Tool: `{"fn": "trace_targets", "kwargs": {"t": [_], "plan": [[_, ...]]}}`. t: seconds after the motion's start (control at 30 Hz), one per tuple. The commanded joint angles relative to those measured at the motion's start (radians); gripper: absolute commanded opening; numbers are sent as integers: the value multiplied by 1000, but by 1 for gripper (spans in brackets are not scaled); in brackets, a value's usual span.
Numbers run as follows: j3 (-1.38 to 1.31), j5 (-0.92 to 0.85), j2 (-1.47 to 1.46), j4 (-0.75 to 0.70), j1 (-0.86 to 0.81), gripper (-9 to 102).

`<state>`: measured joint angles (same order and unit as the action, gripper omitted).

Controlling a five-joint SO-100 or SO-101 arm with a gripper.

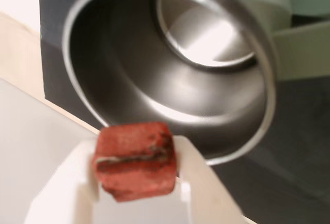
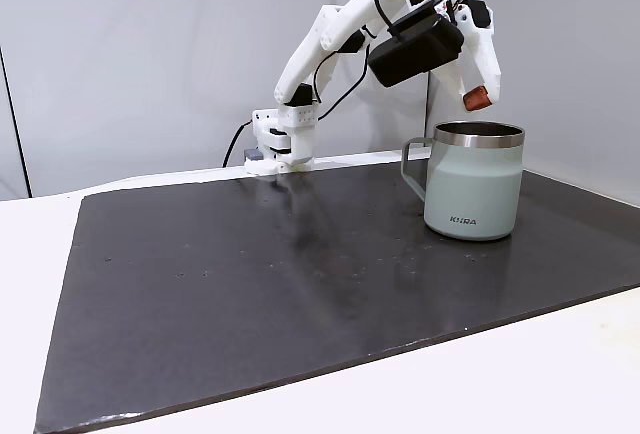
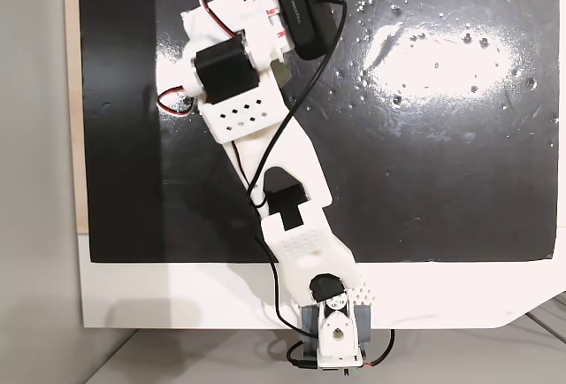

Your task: Grasp a cube and put it in the cup.

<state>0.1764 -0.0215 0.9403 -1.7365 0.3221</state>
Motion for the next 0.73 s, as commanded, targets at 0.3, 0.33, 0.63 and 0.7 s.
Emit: {"fn": "trace_targets", "kwargs": {"t": [0.3,0.33,0.63,0.7], "plan": [[-49,14,46,0,-2,27],[-48,12,48,-2,-2,27],[-34,12,55,-5,-3,27],[-29,12,58,-5,-3,26]]}}
